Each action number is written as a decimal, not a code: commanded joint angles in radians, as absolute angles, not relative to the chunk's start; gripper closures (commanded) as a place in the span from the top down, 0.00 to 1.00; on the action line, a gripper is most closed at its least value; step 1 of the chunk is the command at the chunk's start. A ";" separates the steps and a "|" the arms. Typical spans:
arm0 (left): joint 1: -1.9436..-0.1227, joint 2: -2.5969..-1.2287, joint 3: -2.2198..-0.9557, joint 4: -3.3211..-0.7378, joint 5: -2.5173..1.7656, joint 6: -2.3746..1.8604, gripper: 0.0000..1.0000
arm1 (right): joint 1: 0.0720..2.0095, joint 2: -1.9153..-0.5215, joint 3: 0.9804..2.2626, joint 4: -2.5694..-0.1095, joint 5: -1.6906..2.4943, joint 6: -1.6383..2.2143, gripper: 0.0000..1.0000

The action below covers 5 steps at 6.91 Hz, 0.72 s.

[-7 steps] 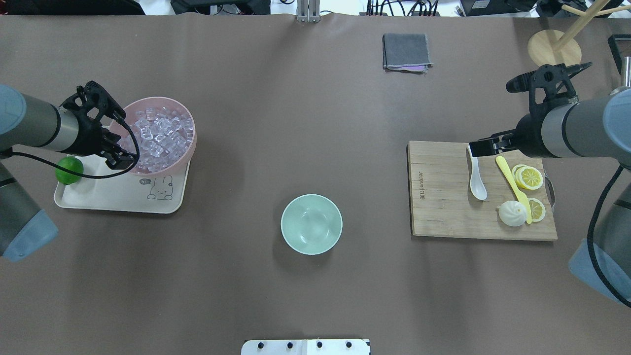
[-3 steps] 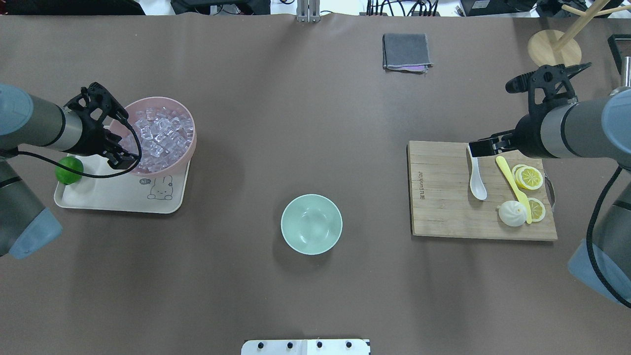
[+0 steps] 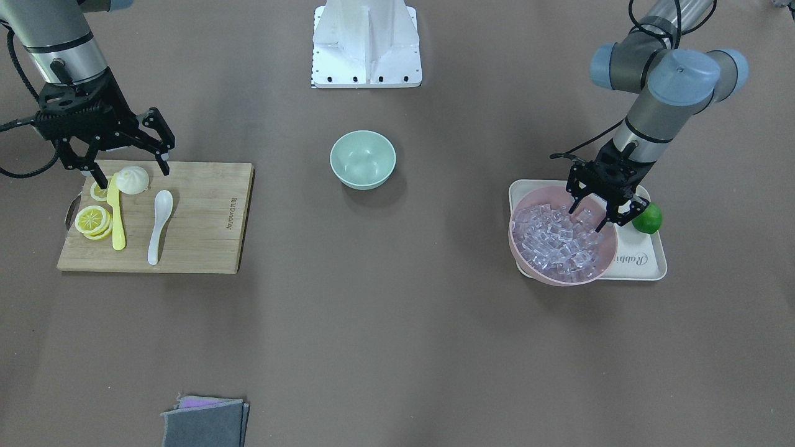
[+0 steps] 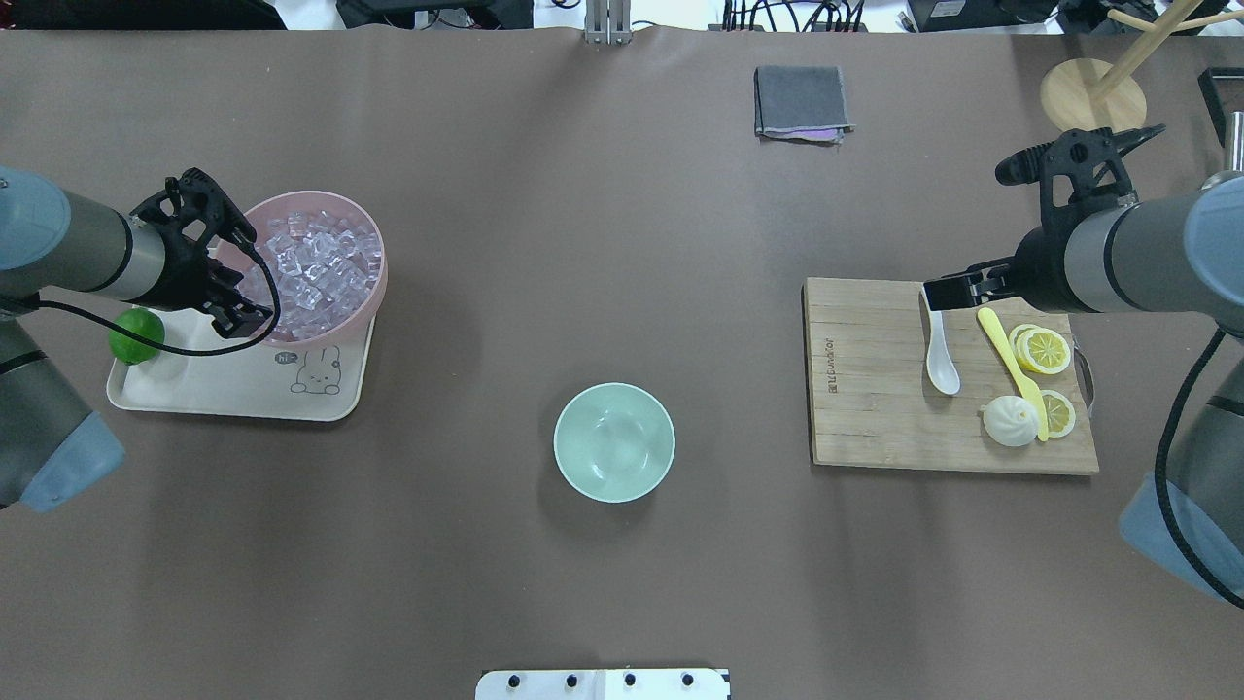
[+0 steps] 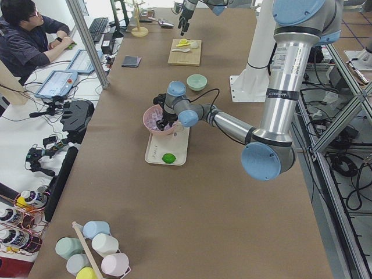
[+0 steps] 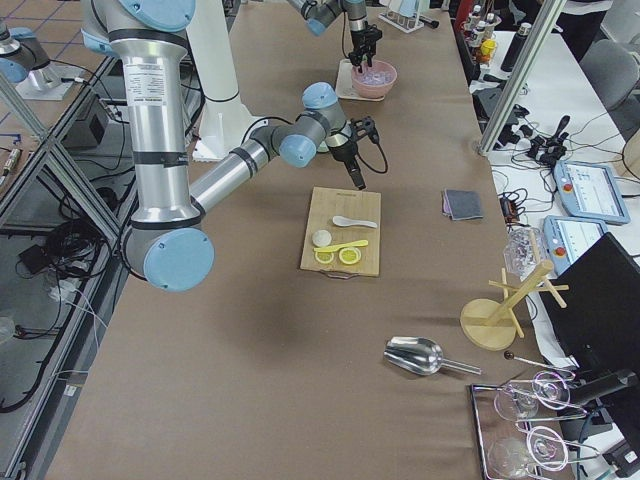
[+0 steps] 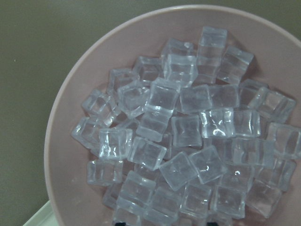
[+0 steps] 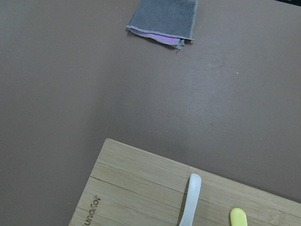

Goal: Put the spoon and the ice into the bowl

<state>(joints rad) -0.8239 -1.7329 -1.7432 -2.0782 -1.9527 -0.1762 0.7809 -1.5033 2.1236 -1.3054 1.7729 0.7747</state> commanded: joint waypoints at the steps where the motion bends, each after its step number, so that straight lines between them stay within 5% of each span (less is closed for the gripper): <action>1: -0.812 -1.732 -1.740 -2.077 -1.953 -0.173 0.59 | 0.781 -1.503 2.125 -1.305 1.772 0.775 1.00; 3: -0.811 -1.732 -1.736 -2.075 -1.956 -0.173 0.48 | 0.781 -1.503 2.126 -1.304 1.772 0.775 1.00; 5: -0.811 -1.735 -1.743 -2.053 -1.960 -0.173 0.18 | 0.779 -1.503 2.126 -1.304 1.772 0.776 1.00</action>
